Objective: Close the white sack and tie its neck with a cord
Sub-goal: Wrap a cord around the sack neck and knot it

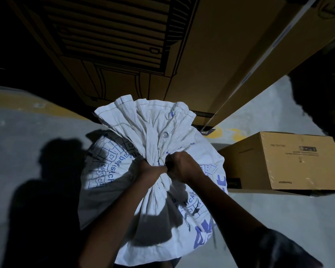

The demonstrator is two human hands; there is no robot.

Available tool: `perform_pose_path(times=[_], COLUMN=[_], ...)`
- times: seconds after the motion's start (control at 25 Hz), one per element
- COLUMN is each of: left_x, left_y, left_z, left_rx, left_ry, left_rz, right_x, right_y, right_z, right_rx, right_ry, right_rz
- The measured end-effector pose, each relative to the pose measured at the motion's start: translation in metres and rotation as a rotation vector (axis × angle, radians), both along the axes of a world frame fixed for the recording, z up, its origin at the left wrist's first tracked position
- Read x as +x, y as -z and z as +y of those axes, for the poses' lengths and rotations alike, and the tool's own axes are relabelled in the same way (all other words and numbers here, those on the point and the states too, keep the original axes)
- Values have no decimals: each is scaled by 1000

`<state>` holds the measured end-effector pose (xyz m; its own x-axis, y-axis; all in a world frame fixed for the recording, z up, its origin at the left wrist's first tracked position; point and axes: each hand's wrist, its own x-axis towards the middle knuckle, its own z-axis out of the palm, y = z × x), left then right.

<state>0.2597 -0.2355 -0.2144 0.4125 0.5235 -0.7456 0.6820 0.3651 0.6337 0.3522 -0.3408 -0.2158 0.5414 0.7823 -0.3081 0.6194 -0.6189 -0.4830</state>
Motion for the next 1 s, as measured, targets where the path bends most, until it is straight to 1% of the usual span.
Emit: perform_pose_path(times=[0.08,0.2,0.32,0.4,0.44,0.52,0.56,0.6,0.68,0.76,0.8,0.88,1.0], left_x=[4,8,5,0,-2,-7,-10,-14,-25,-38,-43,-46,-49], left_y=[0,2,4,6,2,-3,-5,-3,-1,13,21,17,0], left_z=[0,1,5,7,7,10,14,20,35,49,52,55,55], left_rx=[-30,-113,-82,-62,-52,-97,-148,-180,-219,-375,-453,-518,-632], left_ry=[-17,-75,-59,-27,-12,29,47,70,146,143,102,-29,-315], left_rz=[-7,-52,-59,-70,-106,-182,-183,-181,-119,-84,-95,-217,-421], right_x=[-7,-13,-23,-37,-43,-48,-48,-48,-52,-54,-55,-54,-47], right_y=[2,1,3,11,15,19,19,18,11,3,1,-2,-3], right_z=[-5,-20,-53,-72,-78,-83,-82,-80,-71,-60,-55,-45,-34], right_rx=[-5,-92,-161,-249,-280,-296,-290,-288,-268,-215,-211,-221,-226], right_ry=[94,252,411,505,548,643,682,693,650,601,573,530,494], right_rz=[-78,-158,-272,-280,-283,-228,-189,-178,-216,-273,-289,-336,-354])
